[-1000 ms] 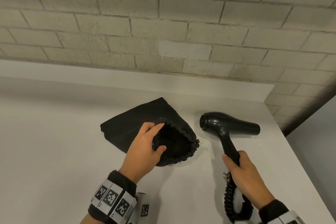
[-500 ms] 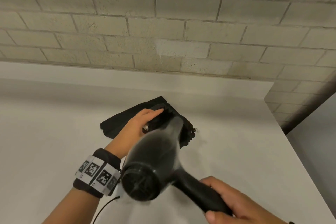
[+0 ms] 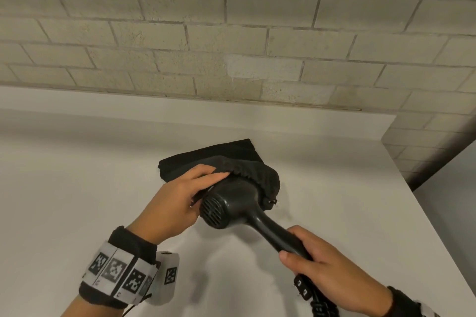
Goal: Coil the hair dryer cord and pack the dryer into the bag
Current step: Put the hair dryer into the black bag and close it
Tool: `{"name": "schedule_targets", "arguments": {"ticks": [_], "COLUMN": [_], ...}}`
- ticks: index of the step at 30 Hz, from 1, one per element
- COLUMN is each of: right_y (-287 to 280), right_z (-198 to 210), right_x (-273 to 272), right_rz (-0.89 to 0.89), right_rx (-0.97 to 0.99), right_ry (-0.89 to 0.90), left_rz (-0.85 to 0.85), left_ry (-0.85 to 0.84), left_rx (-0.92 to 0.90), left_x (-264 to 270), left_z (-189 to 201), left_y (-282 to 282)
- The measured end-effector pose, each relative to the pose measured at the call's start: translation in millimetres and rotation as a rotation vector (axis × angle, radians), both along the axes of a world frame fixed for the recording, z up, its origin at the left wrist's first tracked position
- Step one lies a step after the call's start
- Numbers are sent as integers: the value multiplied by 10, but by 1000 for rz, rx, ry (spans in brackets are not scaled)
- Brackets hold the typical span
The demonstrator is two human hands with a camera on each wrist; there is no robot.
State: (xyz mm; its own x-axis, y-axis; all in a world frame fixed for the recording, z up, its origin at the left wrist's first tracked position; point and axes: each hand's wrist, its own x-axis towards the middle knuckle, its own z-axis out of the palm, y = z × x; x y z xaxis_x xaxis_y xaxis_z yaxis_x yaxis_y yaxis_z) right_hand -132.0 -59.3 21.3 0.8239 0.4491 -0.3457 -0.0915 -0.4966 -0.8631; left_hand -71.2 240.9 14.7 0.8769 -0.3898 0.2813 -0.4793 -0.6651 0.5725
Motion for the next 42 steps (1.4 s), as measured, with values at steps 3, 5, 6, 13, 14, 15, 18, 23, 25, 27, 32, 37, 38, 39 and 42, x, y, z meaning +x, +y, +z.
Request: {"name": "schedule_targets", "arguments": {"ticks": [3, 5, 6, 13, 14, 15, 18, 23, 25, 27, 32, 37, 38, 39, 42], "right_y": [80, 131, 157, 392, 434, 477, 600, 779, 836, 872, 967, 852, 809, 770, 719], "right_z": [-19, -43, -50, -70, -72, -69, -8, -31, -99, -170, -300, -245, -233, -219, -217], "right_x": [27, 34, 38, 123, 136, 147, 144, 144, 177, 208, 227, 231, 228, 216, 175], "right_rz": [-40, -59, -72, -233, -261, -290, -370, -528, -614, -688, -773, -619, -601, -595, -649], "right_rx": [-35, -82, -105, -100, -61, 2, 299, 565, 544, 536, 490, 592, 676, 760, 906], "right_ry": [-14, -41, -51, 21, 68, 134, 275, 205, 185, 146, 25, 146, 197, 250, 362], "left_rz": [101, 169, 193, 140, 125, 112, 45, -28, -7, -3, 0, 125, 149, 174, 291], "left_ry": [-92, -132, -147, -109, -85, -69, -46, -5, -27, -40, -38, 2, 4, 5, 27], "left_rx": [135, 201, 220, 188, 154, 125, 40, -19, 40, 85, 101, -132, -157, -173, -216], "left_x": [-66, -112, -140, -411, -438, -458, -515, -607, -647, -688, -749, -732, -724, -718, -697], "left_z": [-11, 21, 44, 41, 21, 1, -16, 15, 45, 80, 55, 38, 40, 33, -6], "left_y": [-31, -32, -30, -271, -326, -376, -494, -567, -531, -496, -506, -480, -481, -489, -518]}}
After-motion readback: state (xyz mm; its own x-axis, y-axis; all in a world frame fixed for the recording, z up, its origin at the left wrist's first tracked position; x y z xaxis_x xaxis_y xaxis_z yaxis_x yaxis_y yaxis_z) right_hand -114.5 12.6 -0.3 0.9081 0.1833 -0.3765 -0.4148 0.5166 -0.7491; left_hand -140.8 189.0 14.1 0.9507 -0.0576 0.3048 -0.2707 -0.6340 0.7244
